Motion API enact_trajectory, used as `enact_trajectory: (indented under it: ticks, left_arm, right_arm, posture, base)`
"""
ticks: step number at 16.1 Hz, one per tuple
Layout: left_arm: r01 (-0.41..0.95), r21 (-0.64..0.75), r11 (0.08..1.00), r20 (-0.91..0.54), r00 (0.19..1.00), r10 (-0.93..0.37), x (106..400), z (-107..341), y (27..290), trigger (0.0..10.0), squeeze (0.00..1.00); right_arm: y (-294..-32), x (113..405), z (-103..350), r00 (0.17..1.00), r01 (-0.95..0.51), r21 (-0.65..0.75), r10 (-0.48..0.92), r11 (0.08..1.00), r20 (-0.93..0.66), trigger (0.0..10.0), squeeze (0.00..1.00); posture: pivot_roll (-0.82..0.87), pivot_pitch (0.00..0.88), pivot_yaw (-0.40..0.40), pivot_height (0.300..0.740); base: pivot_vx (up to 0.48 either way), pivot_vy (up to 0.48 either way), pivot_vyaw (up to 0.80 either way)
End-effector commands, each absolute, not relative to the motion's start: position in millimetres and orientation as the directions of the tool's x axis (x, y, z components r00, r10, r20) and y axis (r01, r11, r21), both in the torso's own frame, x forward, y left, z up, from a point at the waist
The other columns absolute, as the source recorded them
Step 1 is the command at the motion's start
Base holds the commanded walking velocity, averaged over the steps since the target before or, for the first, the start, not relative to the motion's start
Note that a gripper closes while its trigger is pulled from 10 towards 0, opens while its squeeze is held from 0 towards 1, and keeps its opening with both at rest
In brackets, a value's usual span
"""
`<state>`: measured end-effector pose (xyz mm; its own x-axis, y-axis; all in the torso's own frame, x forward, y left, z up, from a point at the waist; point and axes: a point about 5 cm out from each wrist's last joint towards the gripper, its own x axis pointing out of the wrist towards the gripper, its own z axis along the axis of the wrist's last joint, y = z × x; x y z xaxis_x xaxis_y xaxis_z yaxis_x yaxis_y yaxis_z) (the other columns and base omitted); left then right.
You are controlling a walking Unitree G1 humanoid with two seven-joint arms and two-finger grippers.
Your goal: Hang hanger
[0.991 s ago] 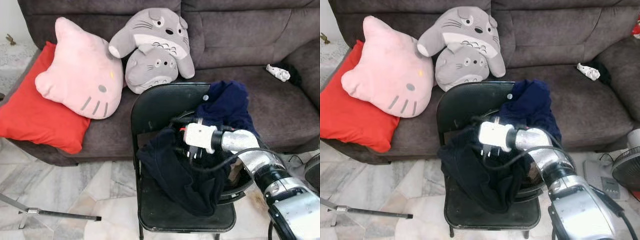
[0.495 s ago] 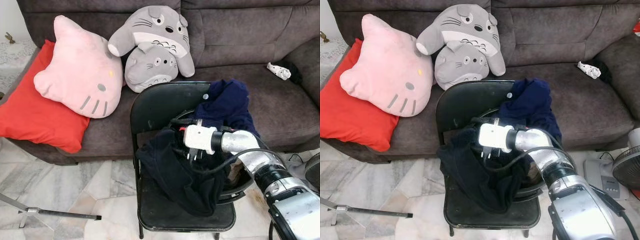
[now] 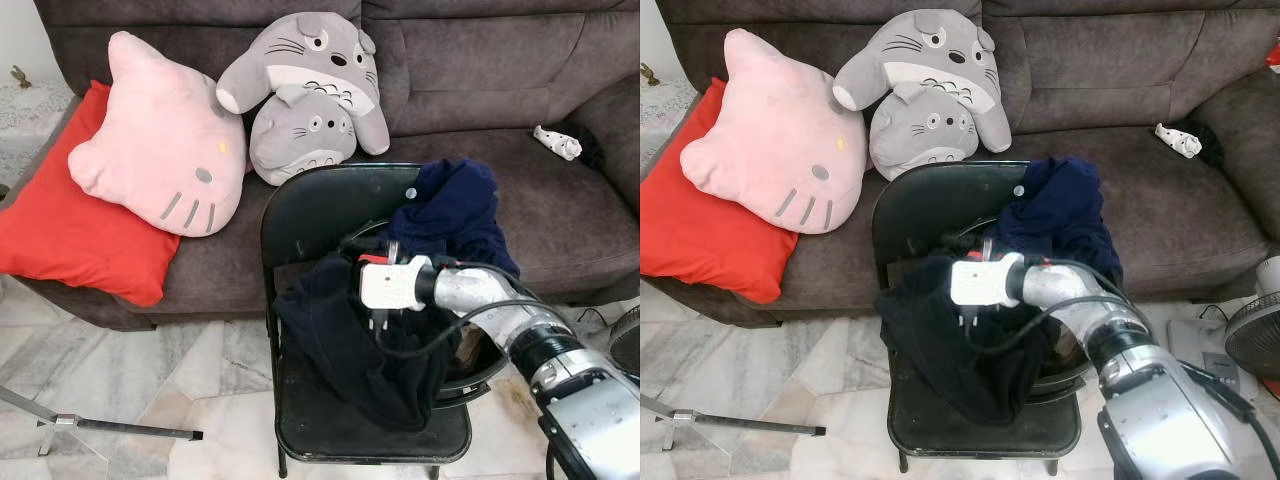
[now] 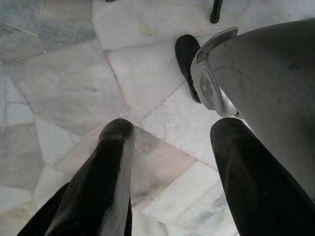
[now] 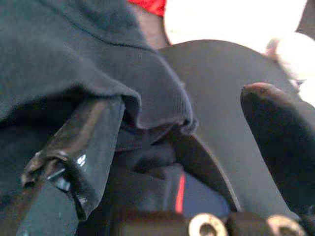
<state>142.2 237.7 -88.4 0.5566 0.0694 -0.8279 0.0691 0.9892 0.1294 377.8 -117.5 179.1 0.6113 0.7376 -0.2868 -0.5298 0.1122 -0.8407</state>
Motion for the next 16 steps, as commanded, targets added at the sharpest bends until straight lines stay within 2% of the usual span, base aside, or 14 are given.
enact_trajectory:
  ticks: [1, 4, 6, 7, 10, 12, 13, 16]
  left_arm:
    - [0.074, 0.141, 0.987, -0.852, 0.518, 0.083, 128.3, -92.4, 242.7, 10.0, 0.00]
    - [0.073, 0.142, 0.987, -0.851, 0.519, 0.084, 128.4, -92.3, 242.8, 10.0, 0.00]
    - [0.074, 0.142, 0.987, -0.851, 0.518, 0.083, 128.3, -92.3, 242.9, 10.0, 0.00]
    - [0.073, 0.141, 0.987, -0.851, 0.518, 0.083, 128.2, -92.4, 242.9, 10.0, 0.00]
    - [0.072, 0.142, 0.987, -0.852, 0.517, 0.085, 128.0, -92.4, 243.0, 10.0, 0.00]
    - [0.071, 0.142, 0.987, -0.852, 0.516, 0.086, 128.0, -92.4, 243.1, 10.0, 0.00]
    - [0.069, 0.143, 0.987, -0.852, 0.517, 0.087, 128.0, -92.3, 243.4, 10.0, 0.00]
    - [0.068, 0.144, 0.987, -0.852, 0.517, 0.088, 127.8, -92.3, 243.6, 10.0, 0.00]
  right_arm:
    - [-117.6, 378.4, 181.4, 0.614, -0.509, -0.855, 0.738, 0.099, -0.281, 10.0, 0.00]
    - [-115.7, 380.1, 188.0, 0.621, -0.496, -0.857, 0.747, 0.140, -0.237, 10.0, 0.00]
    - [-111.7, 378.5, 188.1, 0.589, -0.541, -0.824, 0.775, 0.168, -0.229, 10.0, 0.00]
    - [-109.3, 376.0, 185.1, 0.557, -0.575, -0.803, 0.793, 0.154, -0.247, 10.0, 0.00]
    - [-105.9, 374.3, 182.7, 0.535, -0.582, -0.805, 0.801, 0.120, -0.267, 10.0, 0.00]
    - [-103.7, 372.4, 179.0, 0.506, -0.600, -0.796, 0.805, 0.072, -0.309, 10.0, 0.00]
    - [-102.9, 369.6, 173.5, 0.469, -0.625, -0.780, 0.805, 0.012, -0.363, 10.0, 0.00]
    - [-100.0, 367.6, 170.8, 0.447, -0.612, -0.789, 0.800, -0.052, -0.400, 10.0, 0.00]
  posture:
    - [0.01, 0.252, 0.028, 0.740]
    - [0.01, 0.252, 0.028, 0.740]
    - [0.01, 0.257, 0.029, 0.740]
    - [0.02, 0.258, 0.028, 0.740]
    - [0.02, 0.260, 0.028, 0.740]
    - [0.02, 0.261, 0.026, 0.740]
    - [0.02, 0.262, 0.028, 0.740]
    - [0.02, 0.262, 0.027, 0.740]
  base:
    - [0.000, 0.000, 0.00]
    - [0.000, 0.000, 0.00]
    - [0.000, 0.000, 0.00]
    - [0.000, 0.000, 0.00]
    - [0.000, 0.000, 0.00]
    - [0.000, 0.000, 0.00]
    - [0.000, 0.000, 0.00]
    - [0.000, 0.000, 0.00]
